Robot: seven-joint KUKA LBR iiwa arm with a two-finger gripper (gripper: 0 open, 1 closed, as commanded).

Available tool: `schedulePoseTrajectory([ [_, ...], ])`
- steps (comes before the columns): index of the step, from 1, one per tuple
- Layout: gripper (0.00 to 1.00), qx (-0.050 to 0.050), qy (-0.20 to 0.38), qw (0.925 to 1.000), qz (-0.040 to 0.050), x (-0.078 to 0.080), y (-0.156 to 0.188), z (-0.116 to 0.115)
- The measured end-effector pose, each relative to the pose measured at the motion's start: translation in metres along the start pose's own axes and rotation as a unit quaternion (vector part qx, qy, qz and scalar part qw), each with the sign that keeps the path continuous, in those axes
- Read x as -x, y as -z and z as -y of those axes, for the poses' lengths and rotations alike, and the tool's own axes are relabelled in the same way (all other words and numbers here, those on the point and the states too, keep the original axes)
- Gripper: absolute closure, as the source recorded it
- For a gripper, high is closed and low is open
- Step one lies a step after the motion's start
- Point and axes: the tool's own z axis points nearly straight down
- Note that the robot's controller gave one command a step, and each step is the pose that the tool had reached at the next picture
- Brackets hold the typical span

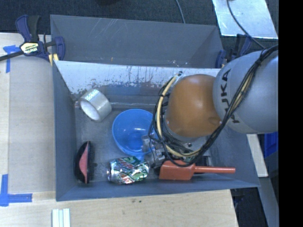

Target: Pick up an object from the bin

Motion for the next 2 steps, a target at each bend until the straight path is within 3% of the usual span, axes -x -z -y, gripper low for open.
schedulePoseTrajectory([
  [1,1.00,0.000,0.080,0.9968,0.0013,0.011,-0.059,0.035],
  [2,1.00,0.000,0.126,0.9920,0.0032,0.017,-0.049,-0.005],
])
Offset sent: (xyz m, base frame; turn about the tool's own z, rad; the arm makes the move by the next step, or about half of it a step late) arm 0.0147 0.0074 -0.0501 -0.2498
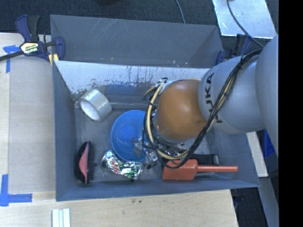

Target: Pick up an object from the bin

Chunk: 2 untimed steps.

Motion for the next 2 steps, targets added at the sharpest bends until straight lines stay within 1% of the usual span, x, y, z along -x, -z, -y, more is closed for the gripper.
schedulePoseTrajectory([
  [1,1.00,-0.002,-0.044,0.9990,-0.0009,-0.009,0.029,0.039],
  [2,1.00,0.001,0.010,1.0000,-0.0007,0.003,0.000,0.008],
])
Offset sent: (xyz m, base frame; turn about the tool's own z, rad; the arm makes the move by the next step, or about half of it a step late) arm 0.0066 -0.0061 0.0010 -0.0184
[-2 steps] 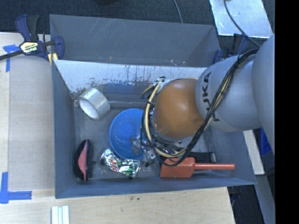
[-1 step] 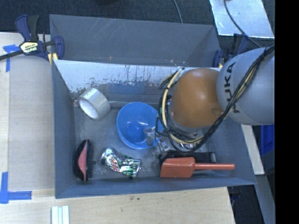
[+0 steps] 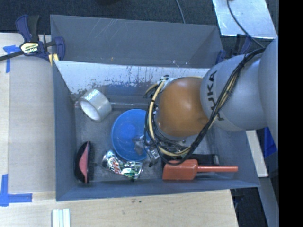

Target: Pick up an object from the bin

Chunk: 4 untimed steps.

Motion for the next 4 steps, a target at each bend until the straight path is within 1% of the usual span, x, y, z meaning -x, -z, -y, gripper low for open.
schedulePoseTrajectory([
  [1,1.00,-0.003,-0.031,0.9995,0.0021,-0.004,0.010,0.010],
  [2,1.00,-0.001,-0.005,1.0000,0.0034,0.009,0.028,-0.001],
  [3,1.00,0.000,-0.013,0.9999,-0.0004,0.010,0.040,-0.001],
  [4,1.00,-0.001,0.104,0.9946,0.0009,0.041,0.073,0.007],
])
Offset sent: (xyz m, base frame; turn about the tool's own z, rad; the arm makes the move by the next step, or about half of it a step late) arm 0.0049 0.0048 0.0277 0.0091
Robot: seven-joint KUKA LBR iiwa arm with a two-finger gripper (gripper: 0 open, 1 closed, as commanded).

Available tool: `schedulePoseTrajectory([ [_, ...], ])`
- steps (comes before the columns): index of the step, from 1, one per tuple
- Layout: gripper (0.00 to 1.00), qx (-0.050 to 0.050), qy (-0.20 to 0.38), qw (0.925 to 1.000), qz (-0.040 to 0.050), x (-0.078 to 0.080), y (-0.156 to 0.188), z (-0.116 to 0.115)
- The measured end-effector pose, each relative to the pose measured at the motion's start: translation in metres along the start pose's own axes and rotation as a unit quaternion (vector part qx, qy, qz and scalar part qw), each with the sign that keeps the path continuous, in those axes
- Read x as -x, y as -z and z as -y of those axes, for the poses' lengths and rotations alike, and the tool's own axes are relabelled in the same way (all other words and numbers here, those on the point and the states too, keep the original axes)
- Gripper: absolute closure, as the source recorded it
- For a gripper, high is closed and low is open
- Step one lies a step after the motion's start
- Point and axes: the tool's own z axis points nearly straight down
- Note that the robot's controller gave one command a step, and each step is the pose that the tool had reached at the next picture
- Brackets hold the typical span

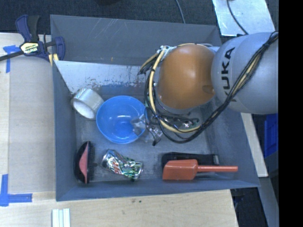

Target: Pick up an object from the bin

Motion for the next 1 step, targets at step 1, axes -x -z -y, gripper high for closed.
schedulePoseTrajectory([
  [1,1.00,-0.002,-0.043,0.9991,0.0022,0.0079,-0.0103,0.0043],
])
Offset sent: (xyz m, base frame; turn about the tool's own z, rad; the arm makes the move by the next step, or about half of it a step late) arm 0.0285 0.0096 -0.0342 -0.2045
